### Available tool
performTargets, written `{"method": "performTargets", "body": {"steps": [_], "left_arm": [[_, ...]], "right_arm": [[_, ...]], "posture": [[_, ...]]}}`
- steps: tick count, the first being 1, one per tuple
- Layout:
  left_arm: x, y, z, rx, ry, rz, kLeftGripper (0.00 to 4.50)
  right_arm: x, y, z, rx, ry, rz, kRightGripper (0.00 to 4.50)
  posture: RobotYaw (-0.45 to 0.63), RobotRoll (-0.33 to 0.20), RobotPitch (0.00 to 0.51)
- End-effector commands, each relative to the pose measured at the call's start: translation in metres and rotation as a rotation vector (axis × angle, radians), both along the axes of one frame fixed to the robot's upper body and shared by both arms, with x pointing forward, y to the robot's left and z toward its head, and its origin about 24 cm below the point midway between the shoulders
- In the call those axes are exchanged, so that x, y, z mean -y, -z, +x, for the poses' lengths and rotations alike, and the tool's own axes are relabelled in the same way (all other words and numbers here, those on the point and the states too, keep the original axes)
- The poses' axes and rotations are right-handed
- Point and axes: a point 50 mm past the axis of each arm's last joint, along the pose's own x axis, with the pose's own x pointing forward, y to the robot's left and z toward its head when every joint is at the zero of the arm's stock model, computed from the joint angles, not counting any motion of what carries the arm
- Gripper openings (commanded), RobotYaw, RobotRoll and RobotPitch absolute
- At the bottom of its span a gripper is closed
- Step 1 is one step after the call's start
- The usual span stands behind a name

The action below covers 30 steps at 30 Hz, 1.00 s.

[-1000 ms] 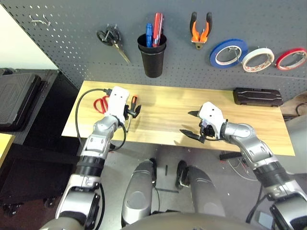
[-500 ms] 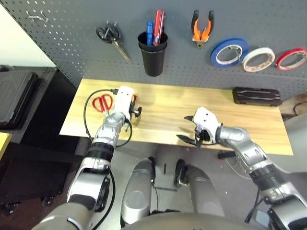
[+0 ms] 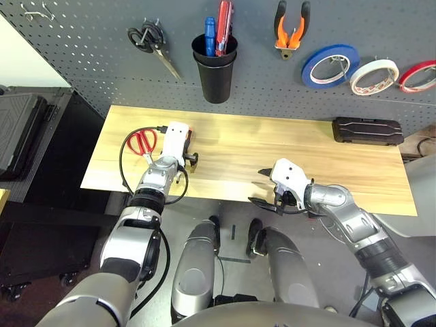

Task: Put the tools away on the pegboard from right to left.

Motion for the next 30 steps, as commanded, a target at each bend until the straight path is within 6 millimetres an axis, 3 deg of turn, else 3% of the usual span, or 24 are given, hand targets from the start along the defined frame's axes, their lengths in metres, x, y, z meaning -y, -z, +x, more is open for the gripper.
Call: {"method": "performTargets", "body": {"steps": [1, 4, 7, 14, 16, 24, 30], "left_arm": [[0.001, 0.015, -0.006, -0.067, -0.007, 0.006, 4.50], [0.003, 0.015, -0.004, -0.072, -0.007, -0.005, 4.50], [0.003, 0.015, -0.004, -0.081, -0.008, -0.013, 3.85], [0.004, 0.013, -0.002, -0.054, -0.006, -0.025, 1.09], [0.005, 0.010, -0.001, -0.043, -0.007, -0.037, 0.56], [0.009, -0.012, -0.005, 0.057, -0.008, -0.151, 0.56], [0.014, -0.047, -0.025, 0.232, 0.004, -0.293, 0.56]], "right_arm": [[-0.002, 0.004, -0.008, -0.020, -0.014, -0.010, 4.46], [-0.001, 0.004, -0.010, -0.021, -0.015, -0.010, 4.46], [0.000, 0.004, -0.011, -0.021, -0.013, -0.010, 4.50], [0.002, 0.002, -0.008, -0.002, 0.010, 0.011, 4.50], [0.001, 0.002, -0.006, 0.003, 0.016, 0.019, 4.50], [0.002, -0.001, 0.004, 0.029, 0.042, 0.065, 4.50], [0.004, -0.005, 0.014, 0.067, 0.072, 0.134, 4.50]], "posture": [[0.14, 0.000, 0.357], [0.14, 0.000, 0.356], [0.13, 0.000, 0.356], [0.15, 0.000, 0.347], [0.15, 0.000, 0.342], [0.20, 0.000, 0.309], [0.25, 0.000, 0.278]]}}
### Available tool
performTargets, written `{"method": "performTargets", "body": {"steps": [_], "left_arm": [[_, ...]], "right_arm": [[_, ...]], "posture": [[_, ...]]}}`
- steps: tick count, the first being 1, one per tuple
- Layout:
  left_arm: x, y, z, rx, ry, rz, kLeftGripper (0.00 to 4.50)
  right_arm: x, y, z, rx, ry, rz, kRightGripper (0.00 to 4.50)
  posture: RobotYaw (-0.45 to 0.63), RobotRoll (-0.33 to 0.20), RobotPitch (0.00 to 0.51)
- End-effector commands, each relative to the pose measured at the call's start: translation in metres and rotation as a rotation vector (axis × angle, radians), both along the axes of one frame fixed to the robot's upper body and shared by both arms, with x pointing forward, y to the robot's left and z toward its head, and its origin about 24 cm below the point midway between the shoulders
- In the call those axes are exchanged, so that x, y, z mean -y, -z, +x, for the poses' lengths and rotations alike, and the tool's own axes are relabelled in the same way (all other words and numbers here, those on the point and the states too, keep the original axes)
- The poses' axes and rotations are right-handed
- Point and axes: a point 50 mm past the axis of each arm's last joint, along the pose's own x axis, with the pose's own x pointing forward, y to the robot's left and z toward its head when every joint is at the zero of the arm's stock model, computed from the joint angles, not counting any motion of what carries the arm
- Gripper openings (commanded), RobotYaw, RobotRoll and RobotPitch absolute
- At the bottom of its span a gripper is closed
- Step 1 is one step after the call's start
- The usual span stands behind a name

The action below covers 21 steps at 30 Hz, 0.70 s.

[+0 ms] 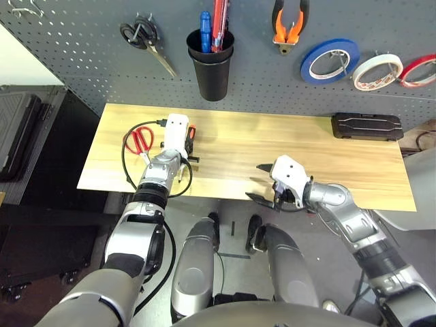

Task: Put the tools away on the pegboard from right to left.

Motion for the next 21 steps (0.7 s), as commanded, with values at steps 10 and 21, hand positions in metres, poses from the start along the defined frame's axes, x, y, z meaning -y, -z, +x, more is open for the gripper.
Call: {"method": "performTargets", "body": {"steps": [10, 21], "left_arm": [[-0.011, -0.054, -0.042, 0.253, -0.069, -0.164, 0.56], [-0.024, -0.110, -0.053, 0.468, -0.071, -0.238, 0.56]], "right_arm": [[0.015, -0.015, 0.015, 0.156, 0.083, 0.238, 4.50], [0.047, -0.046, 0.019, 0.297, 0.092, 0.447, 4.50]], "posture": [[0.31, 0.000, 0.236], [0.32, 0.000, 0.215]]}}
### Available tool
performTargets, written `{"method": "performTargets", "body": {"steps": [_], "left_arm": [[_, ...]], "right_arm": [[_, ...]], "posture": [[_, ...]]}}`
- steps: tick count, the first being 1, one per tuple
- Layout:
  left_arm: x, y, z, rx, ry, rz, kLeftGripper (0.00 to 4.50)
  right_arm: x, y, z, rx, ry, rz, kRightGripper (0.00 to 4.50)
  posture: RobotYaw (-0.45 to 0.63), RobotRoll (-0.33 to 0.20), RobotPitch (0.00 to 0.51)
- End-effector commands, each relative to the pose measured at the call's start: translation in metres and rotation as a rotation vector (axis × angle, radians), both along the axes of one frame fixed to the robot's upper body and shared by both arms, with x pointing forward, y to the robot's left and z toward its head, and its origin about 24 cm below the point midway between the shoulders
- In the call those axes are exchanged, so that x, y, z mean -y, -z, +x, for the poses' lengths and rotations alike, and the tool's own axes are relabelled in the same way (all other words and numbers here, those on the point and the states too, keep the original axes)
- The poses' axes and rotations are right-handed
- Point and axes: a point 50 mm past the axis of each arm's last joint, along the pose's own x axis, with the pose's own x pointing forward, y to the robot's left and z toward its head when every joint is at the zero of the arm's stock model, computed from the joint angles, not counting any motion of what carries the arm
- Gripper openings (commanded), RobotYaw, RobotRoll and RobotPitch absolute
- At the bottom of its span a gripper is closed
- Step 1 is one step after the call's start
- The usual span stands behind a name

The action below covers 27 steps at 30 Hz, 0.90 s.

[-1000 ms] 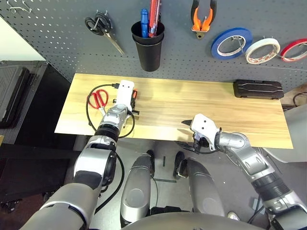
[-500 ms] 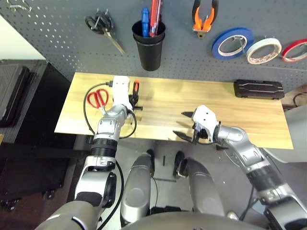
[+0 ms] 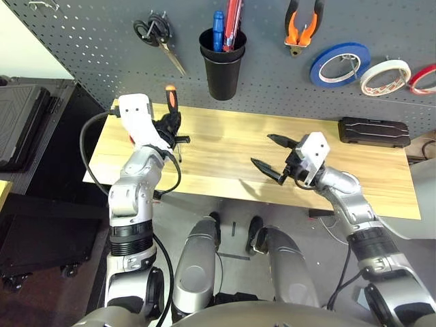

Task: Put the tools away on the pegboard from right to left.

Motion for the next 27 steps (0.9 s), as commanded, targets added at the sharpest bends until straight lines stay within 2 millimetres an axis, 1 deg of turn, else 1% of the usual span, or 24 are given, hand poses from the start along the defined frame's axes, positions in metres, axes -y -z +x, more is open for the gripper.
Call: {"method": "performTargets", "body": {"steps": [1, 2, 6, 13, 21, 27], "left_arm": [[0.000, -0.019, -0.003, 0.067, 0.022, -0.020, 0.56], [0.000, -0.026, -0.003, 0.091, 0.027, -0.027, 0.56], [0.002, -0.042, -0.001, 0.139, 0.045, -0.038, 0.56], [0.005, -0.070, 0.001, 0.217, 0.076, -0.039, 0.56], [0.005, -0.090, 0.004, 0.263, 0.092, -0.031, 0.56], [0.006, -0.100, 0.006, 0.288, 0.109, -0.025, 0.56]], "right_arm": [[0.015, -0.004, 0.000, 0.021, 0.014, 0.065, 4.50], [0.017, -0.009, 0.001, 0.042, 0.020, 0.086, 4.50], [0.023, -0.020, 0.003, 0.065, 0.024, 0.122, 4.50], [0.036, -0.040, 0.000, 0.121, 0.015, 0.160, 4.50], [0.049, -0.056, -0.006, 0.123, -0.012, 0.164, 4.50], [0.058, -0.070, -0.008, 0.130, -0.033, 0.166, 4.50]], "posture": [[0.32, 0.000, 0.214], [0.31, 0.000, 0.214], [0.30, 0.000, 0.210], [0.28, 0.000, 0.205], [0.25, 0.000, 0.200], [0.23, 0.000, 0.200]]}}
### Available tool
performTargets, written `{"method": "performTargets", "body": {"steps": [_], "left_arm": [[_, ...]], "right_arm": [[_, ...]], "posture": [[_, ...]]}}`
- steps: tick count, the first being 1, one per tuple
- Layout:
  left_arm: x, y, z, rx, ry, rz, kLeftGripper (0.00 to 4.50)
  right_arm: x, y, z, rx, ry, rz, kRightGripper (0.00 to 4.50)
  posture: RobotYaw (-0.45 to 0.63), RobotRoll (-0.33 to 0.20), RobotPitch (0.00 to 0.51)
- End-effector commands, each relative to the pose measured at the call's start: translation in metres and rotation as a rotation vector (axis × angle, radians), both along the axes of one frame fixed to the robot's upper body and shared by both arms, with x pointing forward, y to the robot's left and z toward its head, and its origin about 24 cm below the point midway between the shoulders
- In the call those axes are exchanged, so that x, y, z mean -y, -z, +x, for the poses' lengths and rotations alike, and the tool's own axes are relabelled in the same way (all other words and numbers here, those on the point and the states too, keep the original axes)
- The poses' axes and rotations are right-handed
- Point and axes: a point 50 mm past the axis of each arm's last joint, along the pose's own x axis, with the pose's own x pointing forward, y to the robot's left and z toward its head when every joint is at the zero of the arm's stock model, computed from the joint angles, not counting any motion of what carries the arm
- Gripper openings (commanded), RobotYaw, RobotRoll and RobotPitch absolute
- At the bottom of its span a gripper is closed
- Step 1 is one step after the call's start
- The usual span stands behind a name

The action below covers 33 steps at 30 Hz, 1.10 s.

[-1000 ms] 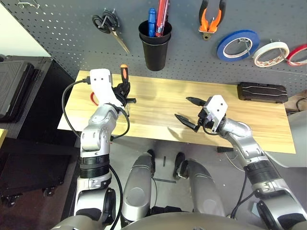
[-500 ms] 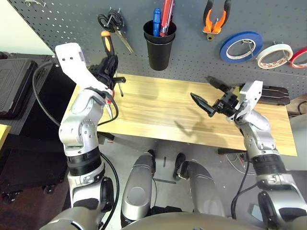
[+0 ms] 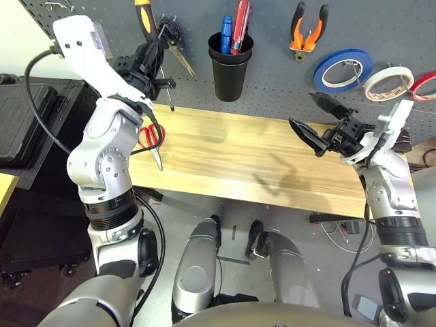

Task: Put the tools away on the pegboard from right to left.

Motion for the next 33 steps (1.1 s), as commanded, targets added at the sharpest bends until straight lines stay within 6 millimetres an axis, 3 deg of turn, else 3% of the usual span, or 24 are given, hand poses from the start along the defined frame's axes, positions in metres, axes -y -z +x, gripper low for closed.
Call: {"method": "performTargets", "body": {"steps": [1, 16, 28, 33], "left_arm": [[0.000, -0.006, 0.001, 0.007, 0.022, -0.001, 0.56], [0.013, -0.049, -0.003, 0.152, 0.109, -0.084, 0.56], [0.041, -0.072, 0.016, 0.225, 0.168, -0.173, 0.56], [0.065, -0.076, 0.029, 0.235, 0.222, -0.218, 0.56]], "right_arm": [[0.010, -0.010, -0.005, 0.018, -0.007, 0.002, 4.50], [0.019, -0.021, -0.009, 0.009, -0.012, -0.010, 4.50], [0.018, -0.027, -0.010, 0.008, -0.007, -0.010, 4.50], [0.017, -0.027, -0.010, 0.009, -0.001, -0.008, 4.50]], "posture": [[0.23, 0.000, 0.200], [0.21, 0.000, 0.191], [0.19, 0.000, 0.179], [0.18, 0.000, 0.176]]}}
